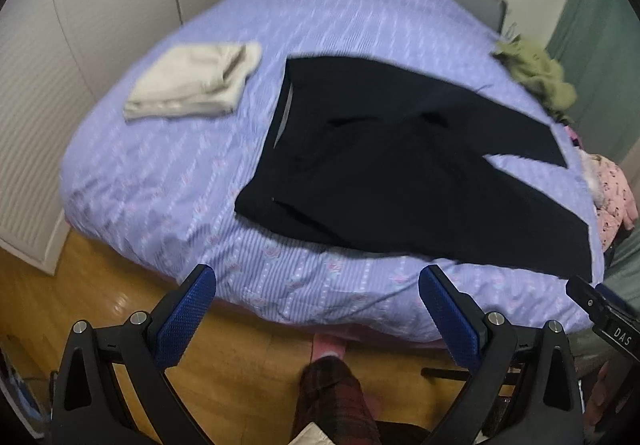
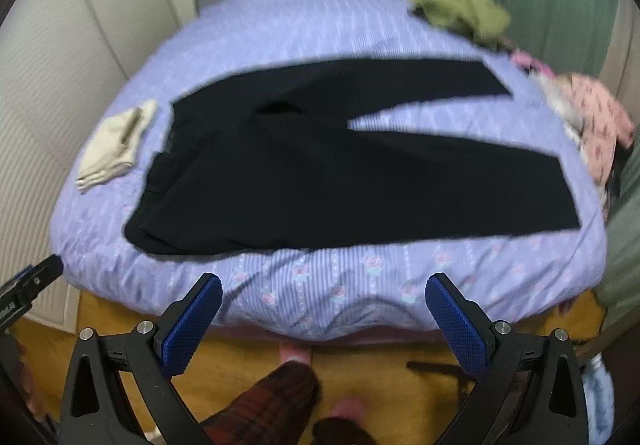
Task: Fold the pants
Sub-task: 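Lower both grippers onto the trouser waistband and close them on it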
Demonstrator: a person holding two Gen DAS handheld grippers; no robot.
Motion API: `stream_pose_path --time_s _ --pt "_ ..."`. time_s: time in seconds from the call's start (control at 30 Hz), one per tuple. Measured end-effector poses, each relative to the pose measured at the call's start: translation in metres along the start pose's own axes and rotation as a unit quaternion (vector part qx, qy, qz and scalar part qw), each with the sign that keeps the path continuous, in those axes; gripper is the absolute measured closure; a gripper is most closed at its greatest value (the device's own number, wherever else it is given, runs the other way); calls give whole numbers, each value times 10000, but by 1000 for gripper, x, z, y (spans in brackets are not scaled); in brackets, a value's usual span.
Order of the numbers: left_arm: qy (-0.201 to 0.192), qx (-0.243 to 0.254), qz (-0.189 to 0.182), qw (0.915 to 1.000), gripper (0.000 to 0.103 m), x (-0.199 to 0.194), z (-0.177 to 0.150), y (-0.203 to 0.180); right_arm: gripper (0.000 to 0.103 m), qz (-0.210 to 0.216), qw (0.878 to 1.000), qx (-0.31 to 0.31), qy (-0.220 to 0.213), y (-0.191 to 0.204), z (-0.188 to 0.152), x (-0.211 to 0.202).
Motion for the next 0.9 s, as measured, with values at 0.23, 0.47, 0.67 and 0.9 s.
stream_pose_path --time_s 0.23,0.47,0.67,0.9 --pt "838 -388 -132 9956 4 97 18 34 0 -88 9954 595 748 23 13 96" --pt "1194 -1168 -263 9856 8 166 25 66 4 -309 9850 1119 1278 21 16 166" --pt "1472 -1227 -365 9808 17 208 26 68 9 -308 9787 1404 1462 24 12 197" --pt "1834 -1903 -796 9612 23 244 22 72 27 -237 9697 1549 1873 27 7 229"
Point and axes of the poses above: each gripper's, at about its wrist camera, not at the fingertips, and x roughly the way its jaws point, y to its left, z to its top, the point moved 1 cm from there along x, roughly the way its jaws point, and after that the axes turned 10 degrees about -z, right-handed, at the moved point
